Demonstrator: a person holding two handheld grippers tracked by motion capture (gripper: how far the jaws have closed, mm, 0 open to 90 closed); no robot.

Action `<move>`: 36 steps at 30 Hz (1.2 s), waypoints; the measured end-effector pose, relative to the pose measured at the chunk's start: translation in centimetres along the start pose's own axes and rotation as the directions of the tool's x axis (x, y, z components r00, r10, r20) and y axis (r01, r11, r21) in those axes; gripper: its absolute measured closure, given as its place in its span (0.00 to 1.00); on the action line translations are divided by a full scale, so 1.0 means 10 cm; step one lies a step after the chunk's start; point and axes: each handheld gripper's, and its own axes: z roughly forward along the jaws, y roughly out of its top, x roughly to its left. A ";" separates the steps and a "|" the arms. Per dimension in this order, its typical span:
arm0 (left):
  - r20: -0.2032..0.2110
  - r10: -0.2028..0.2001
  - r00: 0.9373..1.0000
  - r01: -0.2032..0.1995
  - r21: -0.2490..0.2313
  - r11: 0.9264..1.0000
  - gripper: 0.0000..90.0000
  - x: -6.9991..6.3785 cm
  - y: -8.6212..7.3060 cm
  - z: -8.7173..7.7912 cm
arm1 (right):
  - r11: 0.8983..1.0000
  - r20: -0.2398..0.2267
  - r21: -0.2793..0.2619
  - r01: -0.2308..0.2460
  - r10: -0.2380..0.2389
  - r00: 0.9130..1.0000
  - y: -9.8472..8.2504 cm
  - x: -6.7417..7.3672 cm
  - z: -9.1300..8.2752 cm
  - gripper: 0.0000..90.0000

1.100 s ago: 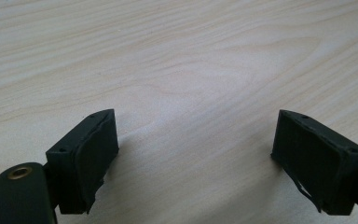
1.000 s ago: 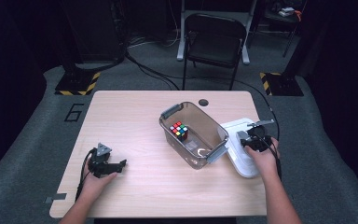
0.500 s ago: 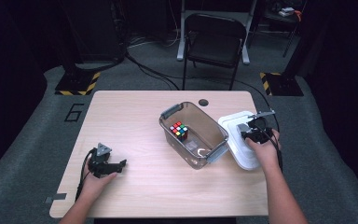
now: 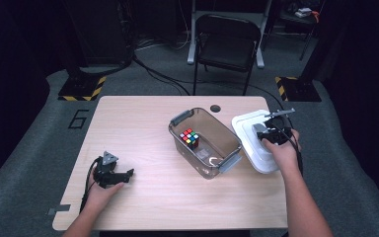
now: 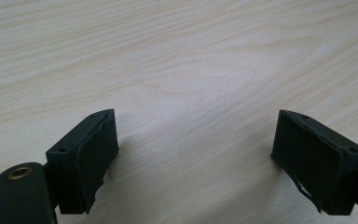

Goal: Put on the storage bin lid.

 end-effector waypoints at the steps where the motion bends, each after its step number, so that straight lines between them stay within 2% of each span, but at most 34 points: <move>1: 0.000 0.001 1.000 -0.001 0.000 1.000 0.15 0.00 0.00 0.00 | 1.000 0.001 -0.003 -0.002 0.002 1.000 0.01 0.00 -0.01 0.74; 11: 0.000 0.001 1.000 -0.001 0.000 1.000 0.15 0.00 0.00 0.00 | 1.000 0.015 -0.024 0.013 -0.013 1.000 0.14 -0.02 -0.15 0.74; 14: 0.000 0.000 1.000 0.000 0.000 1.000 0.15 0.00 0.00 0.00 | 1.000 0.012 -0.023 0.002 -0.001 1.000 0.17 -0.01 -0.18 0.74; 23: 0.000 0.001 1.000 -0.001 0.000 1.000 0.15 0.00 0.00 0.00 | 0.999 0.011 -0.043 0.020 -0.019 1.000 0.27 0.01 -0.28 0.74; 27: 0.000 0.003 1.000 -0.003 -0.001 1.000 0.15 0.00 0.00 0.00 | 0.998 0.014 -0.051 0.033 -0.032 0.999 0.33 0.07 -0.33 0.74; 36: 0.001 0.006 1.000 -0.006 0.000 1.000 0.15 0.00 0.00 0.00 | 0.995 -0.028 -0.064 0.072 -0.074 0.997 0.45 0.28 -0.35 0.74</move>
